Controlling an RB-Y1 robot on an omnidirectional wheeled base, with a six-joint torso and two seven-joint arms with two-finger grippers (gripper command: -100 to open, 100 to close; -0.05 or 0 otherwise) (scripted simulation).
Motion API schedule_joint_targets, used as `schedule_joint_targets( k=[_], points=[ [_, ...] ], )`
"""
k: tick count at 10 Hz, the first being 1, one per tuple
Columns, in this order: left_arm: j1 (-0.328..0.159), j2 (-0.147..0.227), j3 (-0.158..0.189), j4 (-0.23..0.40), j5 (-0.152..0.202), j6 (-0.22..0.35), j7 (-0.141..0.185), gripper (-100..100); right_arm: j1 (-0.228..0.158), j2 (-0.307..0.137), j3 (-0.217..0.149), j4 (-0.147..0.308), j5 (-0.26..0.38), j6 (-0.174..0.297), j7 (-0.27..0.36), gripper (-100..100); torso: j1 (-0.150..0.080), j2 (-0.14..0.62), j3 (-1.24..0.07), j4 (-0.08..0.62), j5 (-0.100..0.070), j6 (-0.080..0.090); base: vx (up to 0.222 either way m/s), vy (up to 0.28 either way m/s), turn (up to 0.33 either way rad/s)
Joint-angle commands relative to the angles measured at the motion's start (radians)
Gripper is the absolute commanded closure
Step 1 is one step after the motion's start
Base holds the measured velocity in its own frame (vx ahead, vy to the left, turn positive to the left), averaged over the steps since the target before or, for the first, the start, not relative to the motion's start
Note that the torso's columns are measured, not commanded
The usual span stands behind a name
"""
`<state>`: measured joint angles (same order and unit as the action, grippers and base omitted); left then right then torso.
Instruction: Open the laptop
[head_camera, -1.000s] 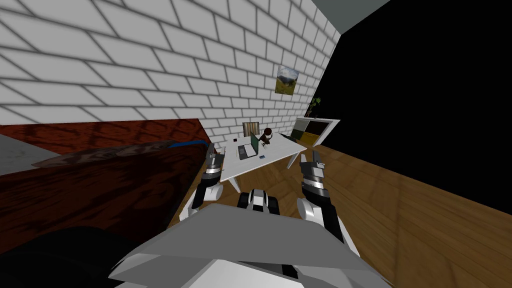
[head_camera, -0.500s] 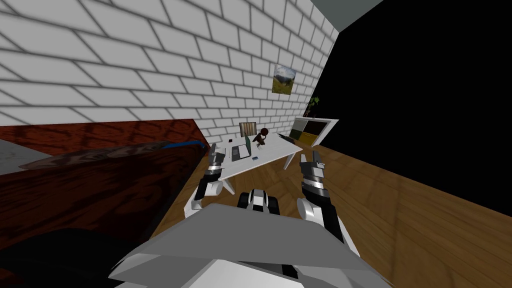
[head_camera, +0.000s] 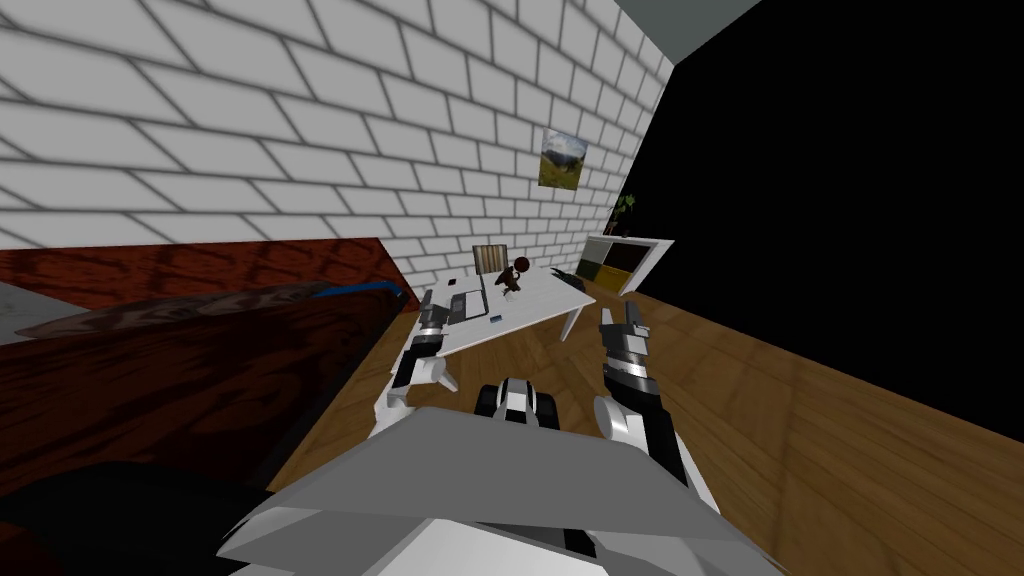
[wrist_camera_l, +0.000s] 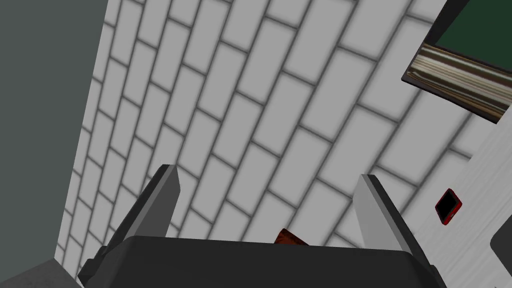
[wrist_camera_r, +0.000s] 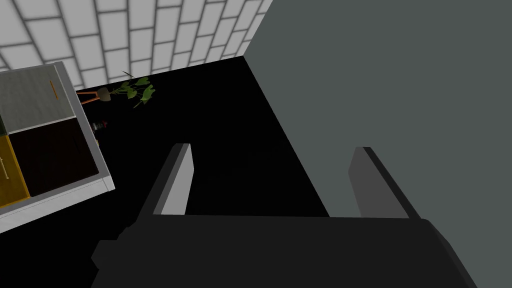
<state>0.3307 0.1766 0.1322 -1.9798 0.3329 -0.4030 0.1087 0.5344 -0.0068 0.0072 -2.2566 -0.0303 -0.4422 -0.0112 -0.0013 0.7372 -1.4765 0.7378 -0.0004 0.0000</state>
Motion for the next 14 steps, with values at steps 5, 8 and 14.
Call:
schedule_joint_targets(
  k=[5, 8, 14],
  points=[
    [-0.084, 0.017, 0.061, 0.124, 0.127, 0.092, 0.035, -100, 0.0, 0.0, 0.0, 0.0, 0.0, 0.0, 0.0, 0, 0.001, 0.002, 0.001, 0.001, 0.0, 0.0, 0.081, -0.165, 0.038],
    [-0.119, 0.013, 0.1, 0.179, 0.168, 0.128, 0.056, -100, 0.0, 0.0, 0.0, 0.0, 0.0, 0.0, 0.0, 0, 0.0, 0.0, 0.0, 0.0, 0.0, 0.0, 0.085, -0.174, 0.074],
    [-0.195, -0.013, 0.209, 0.3, 0.238, 0.207, 0.108, -100, 0.0, 0.0, 0.0, 0.0, 0.0, 0.0, 0.0, 0, 0.001, 0.002, 0.001, 0.001, 0.0, 0.0, 0.118, -0.143, 0.108]
  ],
)
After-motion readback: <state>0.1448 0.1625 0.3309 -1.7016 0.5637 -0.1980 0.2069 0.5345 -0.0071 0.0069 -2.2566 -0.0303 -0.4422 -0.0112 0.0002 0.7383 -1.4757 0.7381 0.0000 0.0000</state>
